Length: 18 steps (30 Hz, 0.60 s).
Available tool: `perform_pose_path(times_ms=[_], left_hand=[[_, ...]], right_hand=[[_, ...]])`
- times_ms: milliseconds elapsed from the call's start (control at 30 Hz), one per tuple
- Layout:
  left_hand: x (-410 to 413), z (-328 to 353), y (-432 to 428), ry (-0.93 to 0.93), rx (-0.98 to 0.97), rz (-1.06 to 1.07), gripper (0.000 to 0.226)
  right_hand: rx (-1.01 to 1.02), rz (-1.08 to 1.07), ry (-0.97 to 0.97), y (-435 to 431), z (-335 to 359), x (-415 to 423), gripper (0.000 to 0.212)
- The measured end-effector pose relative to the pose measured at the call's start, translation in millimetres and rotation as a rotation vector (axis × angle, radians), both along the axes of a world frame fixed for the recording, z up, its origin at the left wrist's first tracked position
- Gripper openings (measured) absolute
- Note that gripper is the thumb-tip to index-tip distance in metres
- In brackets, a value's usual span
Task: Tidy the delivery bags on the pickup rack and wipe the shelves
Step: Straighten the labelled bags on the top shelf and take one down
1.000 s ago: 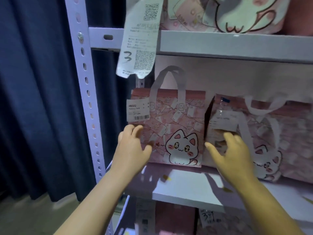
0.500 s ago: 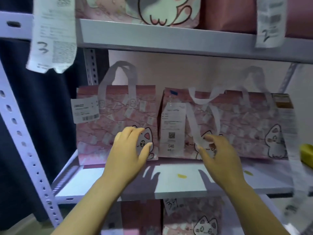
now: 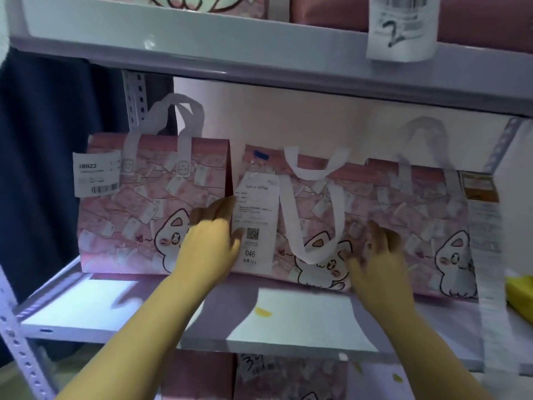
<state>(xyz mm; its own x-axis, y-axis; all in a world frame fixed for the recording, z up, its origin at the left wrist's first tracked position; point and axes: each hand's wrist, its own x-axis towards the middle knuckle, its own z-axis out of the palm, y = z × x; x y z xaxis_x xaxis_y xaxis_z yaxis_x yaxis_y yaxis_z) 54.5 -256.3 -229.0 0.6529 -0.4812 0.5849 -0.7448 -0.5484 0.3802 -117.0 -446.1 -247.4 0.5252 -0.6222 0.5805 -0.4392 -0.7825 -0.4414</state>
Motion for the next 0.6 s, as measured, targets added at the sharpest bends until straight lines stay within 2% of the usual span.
perform_pose_path(times_ms=[133, 367, 600], left_hand=[[1.6, -3.5, -7.9, 0.004, -0.004, -0.014, 0.055], [4.4, -1.3, -8.9, 0.044, -0.096, -0.065, 0.049], [5.7, -2.2, -6.6, 0.050, -0.075, -0.037, 0.047]], right_hand=[[0.019, 0.026, 0.051, -13.2, -7.1, 4.5, 0.062], [-0.049, 0.095, -0.055, -27.8, -11.0, 5.7, 0.040], [0.024, 0.125, -0.079, -29.3, -9.2, 2.9, 0.052]])
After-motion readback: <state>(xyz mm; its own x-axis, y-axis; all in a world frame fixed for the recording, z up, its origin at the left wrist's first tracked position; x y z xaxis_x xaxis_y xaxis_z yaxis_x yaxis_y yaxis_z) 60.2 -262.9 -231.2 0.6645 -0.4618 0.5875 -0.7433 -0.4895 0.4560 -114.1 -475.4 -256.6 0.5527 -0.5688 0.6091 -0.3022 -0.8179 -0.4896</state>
